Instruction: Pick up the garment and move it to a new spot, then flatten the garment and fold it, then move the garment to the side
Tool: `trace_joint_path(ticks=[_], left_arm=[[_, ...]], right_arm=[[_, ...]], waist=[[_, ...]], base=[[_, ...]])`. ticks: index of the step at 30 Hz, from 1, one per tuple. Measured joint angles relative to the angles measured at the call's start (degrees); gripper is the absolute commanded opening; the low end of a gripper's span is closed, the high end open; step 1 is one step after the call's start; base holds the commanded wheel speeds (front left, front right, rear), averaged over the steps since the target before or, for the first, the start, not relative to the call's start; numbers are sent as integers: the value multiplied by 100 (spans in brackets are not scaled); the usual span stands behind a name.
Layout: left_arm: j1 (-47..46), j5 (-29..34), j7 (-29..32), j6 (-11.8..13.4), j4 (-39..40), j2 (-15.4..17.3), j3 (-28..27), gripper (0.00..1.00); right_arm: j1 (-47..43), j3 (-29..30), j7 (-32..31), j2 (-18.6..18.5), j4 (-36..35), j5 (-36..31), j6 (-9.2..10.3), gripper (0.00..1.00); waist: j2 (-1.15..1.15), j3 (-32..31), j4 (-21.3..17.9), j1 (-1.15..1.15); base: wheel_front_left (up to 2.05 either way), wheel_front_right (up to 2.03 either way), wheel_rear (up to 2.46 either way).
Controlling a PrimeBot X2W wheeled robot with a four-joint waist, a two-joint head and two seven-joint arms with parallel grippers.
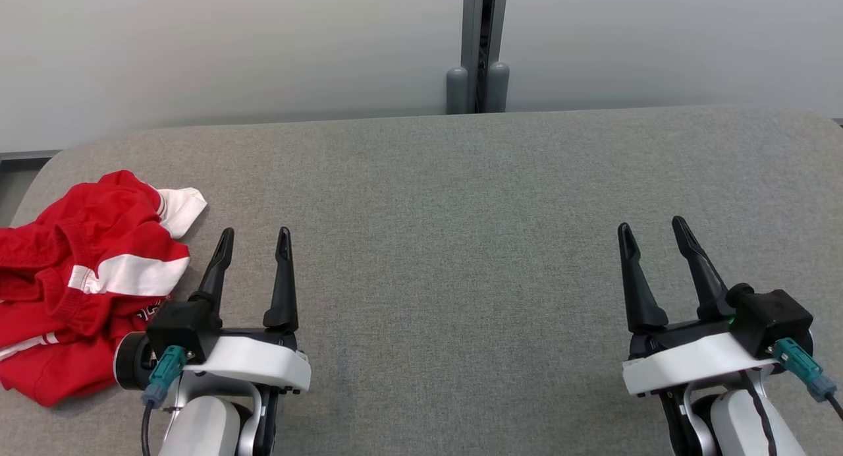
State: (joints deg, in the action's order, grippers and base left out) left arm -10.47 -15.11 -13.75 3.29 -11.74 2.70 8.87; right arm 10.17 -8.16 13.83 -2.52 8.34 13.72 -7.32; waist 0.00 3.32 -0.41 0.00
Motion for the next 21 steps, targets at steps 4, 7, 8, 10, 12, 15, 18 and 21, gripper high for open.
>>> trace_joint_path(ticks=[4, 7, 8, 10, 12, 15, 18, 21], left_arm=[[-32, 165, -45, 18, -7, 0, 40, 100], [-44, 264, -82, 34, -4, 2, 62, 100], [-50, 297, -97, 41, -1, 2, 68, 100], [-57, 368, -110, 43, -1, 3, 85, 100], [-60, 428, -125, 56, -3, 3, 99, 100], [-60, 430, -125, 56, -3, 4, 92, 100], [-60, 430, -125, 56, -2, 5, 85, 100], [-60, 428, -125, 56, -2, 4, 83, 100]], right_arm=[[12, 5, 42, -3, -15, -102, 0, 100], [14, 20, 66, -7, -20, -143, 0, 100], [20, 22, 87, -7, -22, -201, 0, 100], [49, 22, 92, -7, -22, -327, 0, 100], [90, 26, 109, -8, -24, -371, -1, 100], [97, 29, 109, -8, -22, -371, -1, 100], [97, 31, 109, -8, -22, -370, -1, 100], [96, 34, 109, -9, -19, -369, -1, 100]], waist=[[0, 17, -2, 0], [0, 39, -3, 0], [0, 51, -4, 0], [0, 72, -9, 0], [0, 85, -14, 0], [0, 90, -21, 0], [0, 88, -22, 0], [0, 79, -20, 0]], base=[[0, 0, 0], [0, 0, 0], [0, 0, 0], [0, 0, 0], [0, 0, 0], [0, 0, 0], [0, 0, 0], [0, 0, 0]])
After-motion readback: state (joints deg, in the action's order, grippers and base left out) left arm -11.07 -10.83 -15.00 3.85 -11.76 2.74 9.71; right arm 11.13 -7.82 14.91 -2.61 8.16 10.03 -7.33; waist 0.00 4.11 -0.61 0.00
